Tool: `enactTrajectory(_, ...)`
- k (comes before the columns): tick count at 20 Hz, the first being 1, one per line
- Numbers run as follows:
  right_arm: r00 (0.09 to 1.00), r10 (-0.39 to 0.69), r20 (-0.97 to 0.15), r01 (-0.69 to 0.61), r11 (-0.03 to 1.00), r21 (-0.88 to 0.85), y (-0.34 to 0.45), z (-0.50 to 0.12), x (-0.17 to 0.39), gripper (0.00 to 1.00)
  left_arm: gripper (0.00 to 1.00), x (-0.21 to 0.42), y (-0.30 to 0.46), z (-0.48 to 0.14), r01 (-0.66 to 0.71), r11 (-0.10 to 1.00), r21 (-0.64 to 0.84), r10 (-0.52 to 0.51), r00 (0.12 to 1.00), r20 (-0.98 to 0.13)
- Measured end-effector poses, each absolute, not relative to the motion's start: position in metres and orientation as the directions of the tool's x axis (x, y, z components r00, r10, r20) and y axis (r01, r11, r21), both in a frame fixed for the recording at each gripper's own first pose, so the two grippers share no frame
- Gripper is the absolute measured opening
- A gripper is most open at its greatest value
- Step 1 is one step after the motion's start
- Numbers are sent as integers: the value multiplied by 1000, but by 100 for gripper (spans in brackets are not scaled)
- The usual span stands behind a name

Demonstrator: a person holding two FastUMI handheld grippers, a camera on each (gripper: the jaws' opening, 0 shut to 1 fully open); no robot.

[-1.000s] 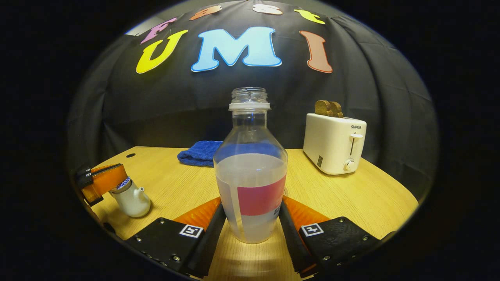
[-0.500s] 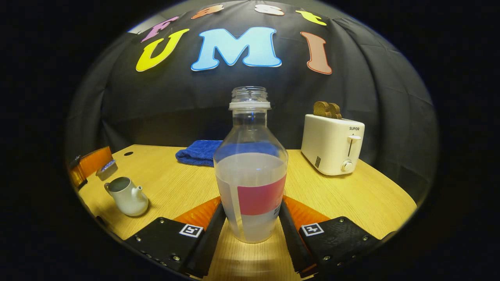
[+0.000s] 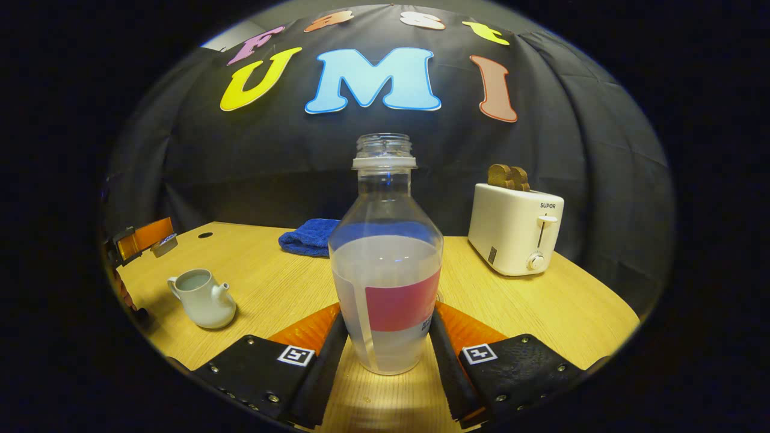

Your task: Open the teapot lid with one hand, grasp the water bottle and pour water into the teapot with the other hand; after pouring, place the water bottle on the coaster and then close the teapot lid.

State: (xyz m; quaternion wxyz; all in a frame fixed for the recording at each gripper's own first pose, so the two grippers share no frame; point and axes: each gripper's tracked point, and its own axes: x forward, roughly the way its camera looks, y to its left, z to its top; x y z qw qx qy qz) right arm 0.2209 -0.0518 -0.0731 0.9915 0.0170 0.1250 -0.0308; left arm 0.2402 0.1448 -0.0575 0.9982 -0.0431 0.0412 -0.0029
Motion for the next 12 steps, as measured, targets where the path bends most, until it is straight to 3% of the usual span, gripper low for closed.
enactTrajectory(2,968,-57,-242,57,998,-10,-48,-72,218,74,16,242,163,-65,-32,995,-99,22,994,-105)
enactTrajectory(6,964,-95,-246,73,993,-95,-46,-73,212,74,19,240,188,-63,-81,996,-48,75,992,-101)
enactTrajectory(12,951,-208,-230,88,892,-444,-43,-66,213,74,19,243,194,-65,-73,995,-66,67,994,-91)
